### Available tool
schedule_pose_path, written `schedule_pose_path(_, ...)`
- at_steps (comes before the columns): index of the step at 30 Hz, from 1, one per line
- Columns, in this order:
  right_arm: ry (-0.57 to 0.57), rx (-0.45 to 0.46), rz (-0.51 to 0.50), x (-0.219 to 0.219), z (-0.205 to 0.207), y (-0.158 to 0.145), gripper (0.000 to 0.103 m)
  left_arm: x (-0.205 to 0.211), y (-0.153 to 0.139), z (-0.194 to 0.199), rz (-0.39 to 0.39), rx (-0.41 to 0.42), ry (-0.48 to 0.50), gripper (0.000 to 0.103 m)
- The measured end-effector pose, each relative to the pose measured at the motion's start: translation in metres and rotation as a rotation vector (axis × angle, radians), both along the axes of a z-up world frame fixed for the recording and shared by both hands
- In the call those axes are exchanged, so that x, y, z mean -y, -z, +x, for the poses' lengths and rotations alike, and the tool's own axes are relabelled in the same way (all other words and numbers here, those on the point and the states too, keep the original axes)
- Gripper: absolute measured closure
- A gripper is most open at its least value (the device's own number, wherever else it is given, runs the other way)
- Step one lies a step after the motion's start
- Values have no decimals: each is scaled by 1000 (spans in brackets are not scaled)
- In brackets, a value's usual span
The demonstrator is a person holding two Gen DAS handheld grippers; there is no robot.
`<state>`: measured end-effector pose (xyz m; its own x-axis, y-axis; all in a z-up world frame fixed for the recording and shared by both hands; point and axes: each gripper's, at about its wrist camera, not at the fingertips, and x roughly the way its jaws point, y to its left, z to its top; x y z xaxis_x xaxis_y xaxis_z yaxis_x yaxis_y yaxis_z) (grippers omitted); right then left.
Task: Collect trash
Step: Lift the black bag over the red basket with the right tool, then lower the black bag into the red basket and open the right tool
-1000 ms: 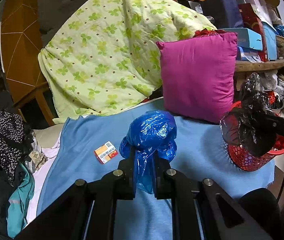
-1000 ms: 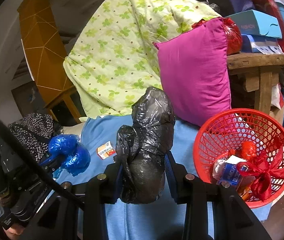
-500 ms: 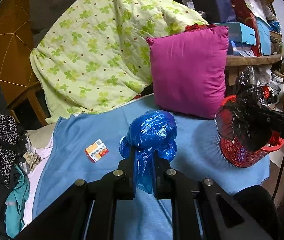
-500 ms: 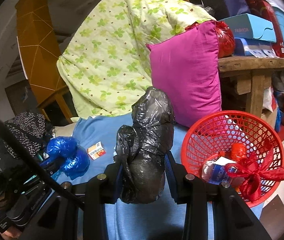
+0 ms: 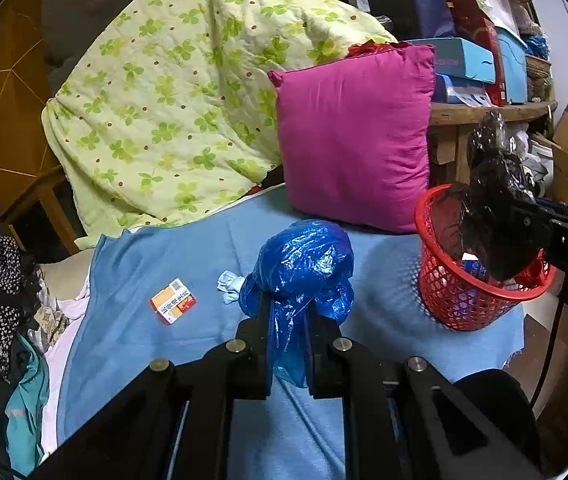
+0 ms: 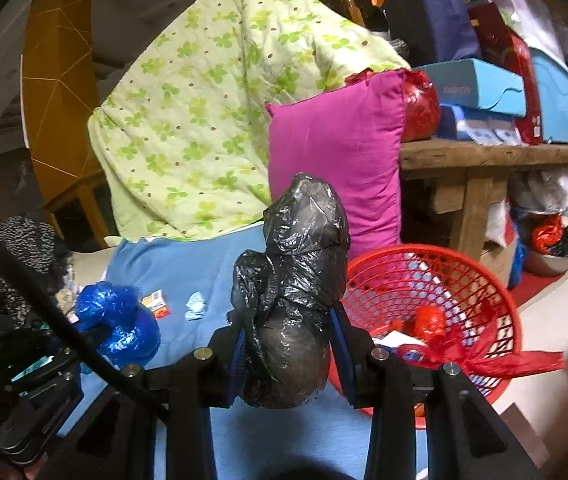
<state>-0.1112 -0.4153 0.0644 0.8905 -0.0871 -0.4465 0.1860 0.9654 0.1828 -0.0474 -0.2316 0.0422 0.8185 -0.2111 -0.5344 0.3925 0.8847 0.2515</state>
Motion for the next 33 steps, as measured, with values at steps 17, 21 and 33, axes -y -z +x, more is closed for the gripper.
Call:
schedule_pose_path(17,62,20,-44,12,-12,-13,63,20,-11,-10,3,-5,64,90)
schedule_pose_path(21,73,18,-48,12,-14,-13,63,24,-14,-12,4,-3,80,90)
schedule_pose_path(33,113,6,-92,17,-18,-12,63,27,-16,-12,-12,-34,114,90)
